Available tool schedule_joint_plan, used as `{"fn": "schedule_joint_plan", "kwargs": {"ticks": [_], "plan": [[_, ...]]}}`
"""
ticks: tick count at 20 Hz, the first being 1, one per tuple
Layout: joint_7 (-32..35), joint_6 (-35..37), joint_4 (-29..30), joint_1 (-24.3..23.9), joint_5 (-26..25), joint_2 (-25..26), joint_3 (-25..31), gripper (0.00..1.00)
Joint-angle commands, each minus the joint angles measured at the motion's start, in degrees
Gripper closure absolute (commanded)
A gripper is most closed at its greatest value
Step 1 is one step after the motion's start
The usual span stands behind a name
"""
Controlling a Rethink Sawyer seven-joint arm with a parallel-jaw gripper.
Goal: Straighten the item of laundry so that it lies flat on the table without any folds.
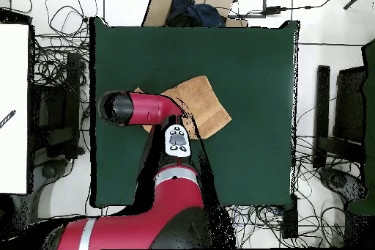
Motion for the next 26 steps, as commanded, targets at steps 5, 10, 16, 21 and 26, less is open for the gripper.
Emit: {"fn": "schedule_joint_plan", "kwargs": {"ticks": [5,10,16,21,26], "plan": [[15.5,-3.0,3.3,1.1,3.0,1.0,-0.1,0.0],[15.4,-2.8,3.1,1.2,3.0,1.0,-0.2,0.0],[15.4,-2.9,2.6,1.7,2.8,0.9,-1.0,0.0],[15.3,-3.5,5.0,0.6,3.2,-1.1,0.2,0.0],[13.6,0.3,8.0,-1.1,3.3,-6.5,0.6,0.0]]}}
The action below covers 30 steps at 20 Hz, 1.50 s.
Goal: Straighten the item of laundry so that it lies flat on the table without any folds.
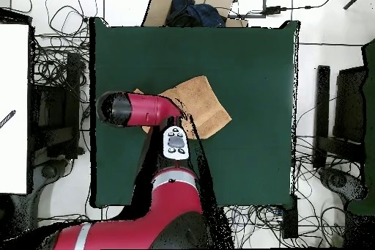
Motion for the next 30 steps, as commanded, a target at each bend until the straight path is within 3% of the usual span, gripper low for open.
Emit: {"fn": "schedule_joint_plan", "kwargs": {"ticks": [1,15,30], "plan": [[12.9,0.2,7.0,-2.1,2.5,-5.0,1.0,0.0],[3.3,-0.5,5.1,-12.4,-2.0,-2.6,5.3,0.0],[2.9,-5.3,8.3,-16.7,-3.6,-0.7,9.9,0.0]]}}
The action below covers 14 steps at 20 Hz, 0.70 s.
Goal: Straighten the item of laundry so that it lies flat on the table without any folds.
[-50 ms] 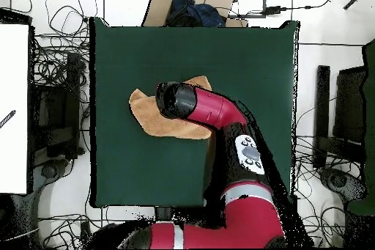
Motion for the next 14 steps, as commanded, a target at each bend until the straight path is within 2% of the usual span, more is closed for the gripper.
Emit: {"fn": "schedule_joint_plan", "kwargs": {"ticks": [1,14], "plan": [[2.9,-5.6,5.8,-1.9,-3.7,3.2,8.8,0.0],[1.0,-5.9,6.0,-5.9,-6.4,5.0,12.2,0.0]]}}
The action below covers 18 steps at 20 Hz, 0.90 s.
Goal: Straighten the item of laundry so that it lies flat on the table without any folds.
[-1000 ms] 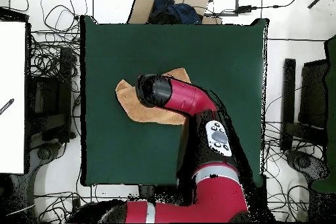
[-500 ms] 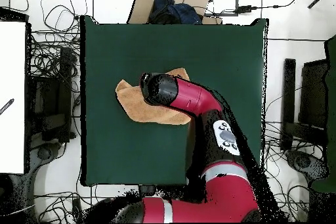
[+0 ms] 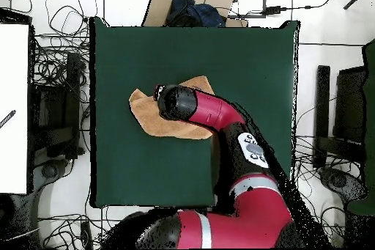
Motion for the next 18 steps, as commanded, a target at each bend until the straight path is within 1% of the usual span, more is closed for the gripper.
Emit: {"fn": "schedule_joint_plan", "kwargs": {"ticks": [1,7,18], "plan": [[1.0,-2.7,4.5,-2.6,-4.4,2.8,7.0,0.0],[1.3,0.1,5.9,-4.0,-5.5,-0.2,7.2,0.0],[2.2,-1.9,6.9,-5.9,-7.2,0.7,8.8,0.0]]}}
